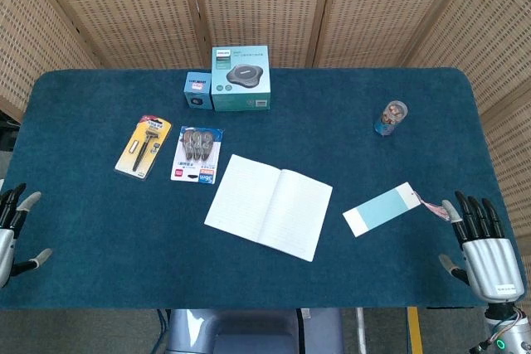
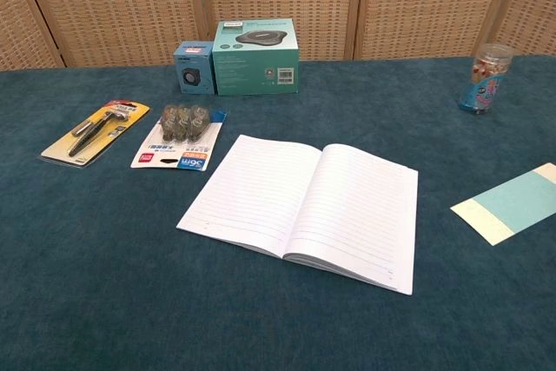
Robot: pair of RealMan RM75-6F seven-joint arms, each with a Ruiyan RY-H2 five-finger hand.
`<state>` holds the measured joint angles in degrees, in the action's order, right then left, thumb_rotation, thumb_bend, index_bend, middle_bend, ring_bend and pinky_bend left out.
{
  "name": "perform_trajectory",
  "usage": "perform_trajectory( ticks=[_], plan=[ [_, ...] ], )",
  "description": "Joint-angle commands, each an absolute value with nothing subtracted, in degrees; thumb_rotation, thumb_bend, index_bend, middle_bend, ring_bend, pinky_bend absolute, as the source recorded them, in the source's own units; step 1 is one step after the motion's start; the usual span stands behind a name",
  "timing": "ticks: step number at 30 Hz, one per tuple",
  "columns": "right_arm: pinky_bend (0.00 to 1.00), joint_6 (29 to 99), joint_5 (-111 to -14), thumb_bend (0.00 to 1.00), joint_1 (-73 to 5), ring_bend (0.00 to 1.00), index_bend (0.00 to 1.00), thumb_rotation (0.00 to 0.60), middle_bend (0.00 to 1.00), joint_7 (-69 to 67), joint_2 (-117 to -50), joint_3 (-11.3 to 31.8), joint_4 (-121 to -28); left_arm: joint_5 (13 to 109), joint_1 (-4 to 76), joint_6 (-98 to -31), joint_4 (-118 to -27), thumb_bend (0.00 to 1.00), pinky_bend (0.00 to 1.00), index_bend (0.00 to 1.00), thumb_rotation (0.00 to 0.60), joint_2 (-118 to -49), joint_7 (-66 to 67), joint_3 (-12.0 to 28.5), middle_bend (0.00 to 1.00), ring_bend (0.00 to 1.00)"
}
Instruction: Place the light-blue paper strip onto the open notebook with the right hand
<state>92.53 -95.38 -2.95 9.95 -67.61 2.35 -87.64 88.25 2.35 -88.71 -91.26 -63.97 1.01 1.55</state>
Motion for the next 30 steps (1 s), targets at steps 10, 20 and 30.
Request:
perform_trajectory(
  ticks=[10,20,30],
  plan=[
    [0.0,87.31,-93.67,0.0,-4.58,0.0,0.0,0.6,0.0,8.58,-66.29,1.63,-88.31,88.22,2.49,-88.43,-91.33,0.0,0.0,0.0,0.6,-63.71,0.63,1.52,0.0,0.0],
    [0.0,70.92,-98.28,0.0,-16.64,0.0,0.04,0.6,0.0,-5.77,-63.62,0.31,-82.47,88.04,2.52,-88.46,-91.59,0.0,0.0,0.0,0.6,-63.02,-0.65,1.7,0.0,0.0],
    [0.0,62.11,-101.49,0.28,-28.22,0.0,0.12,0.6,0.0,-22.77,-68.25,-0.01,-68.75,85.63,3.72,-85.59,-92.17,0.0,0.0,0.0,0.6,-63.21,0.98,2.34,0.0,0.0]
  ],
)
